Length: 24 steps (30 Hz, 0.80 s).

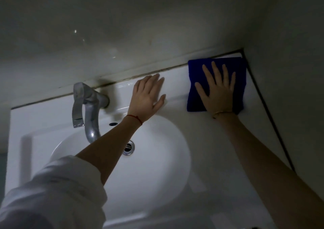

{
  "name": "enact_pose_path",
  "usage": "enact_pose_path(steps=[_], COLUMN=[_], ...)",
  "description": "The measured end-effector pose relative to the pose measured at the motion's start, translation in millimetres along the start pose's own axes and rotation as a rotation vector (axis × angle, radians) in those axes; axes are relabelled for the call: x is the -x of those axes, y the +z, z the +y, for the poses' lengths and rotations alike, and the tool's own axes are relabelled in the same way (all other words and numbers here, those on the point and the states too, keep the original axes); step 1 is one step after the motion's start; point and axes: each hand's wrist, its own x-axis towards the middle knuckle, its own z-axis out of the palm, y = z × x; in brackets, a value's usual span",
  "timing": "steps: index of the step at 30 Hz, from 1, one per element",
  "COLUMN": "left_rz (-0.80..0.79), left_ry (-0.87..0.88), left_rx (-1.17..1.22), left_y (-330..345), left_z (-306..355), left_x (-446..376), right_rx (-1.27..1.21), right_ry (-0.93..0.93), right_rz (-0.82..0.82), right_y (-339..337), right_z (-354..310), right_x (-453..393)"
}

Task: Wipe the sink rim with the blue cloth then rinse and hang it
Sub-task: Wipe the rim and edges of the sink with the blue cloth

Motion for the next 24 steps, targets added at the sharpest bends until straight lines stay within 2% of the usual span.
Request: enact_pose_path(steps=[2, 5, 9, 12, 14, 16, 20, 22, 24], left_rz=[0.037, 0.04, 0.027, 0.038, 0.037, 0.033, 0.048, 0.06, 0.083], left_ry=[0.012, 0.004, 0.03, 0.052, 0.072, 0.072, 0.079, 0.088, 0.087], left_rx=[-0.007, -0.011, -0.025, -0.067, -0.08, -0.095, -0.106, -0.098, -0.094], left_y=[5, 8, 2, -4, -1, 4, 11, 11, 11], left_z=[-4, -4, -8, -19, -23, -25, -27, -29, -28], left_x=[0, 1, -3, -10, -8, -6, -5, -4, -4], right_rx=[0.026, 0.073, 0.074, 0.053, 0.04, 0.045, 0.086, 0.097, 0.112], right_ry=[0.019, -0.155, -0.315, -0.158, -0.021, 0.026, -0.218, -0.32, -0.317], right_rz=[0.019, -0.006, -0.034, -0.03, 0.004, 0.022, -0.042, -0.066, -0.059], right_y=[9, 16, 6, -5, -4, 4, 15, 12, 4], right_z=[-20, -32, 0, 25, 15, -12, -40, -26, -3], right_x=[0, 1, -3, -10, -11, -7, 2, -2, -4])
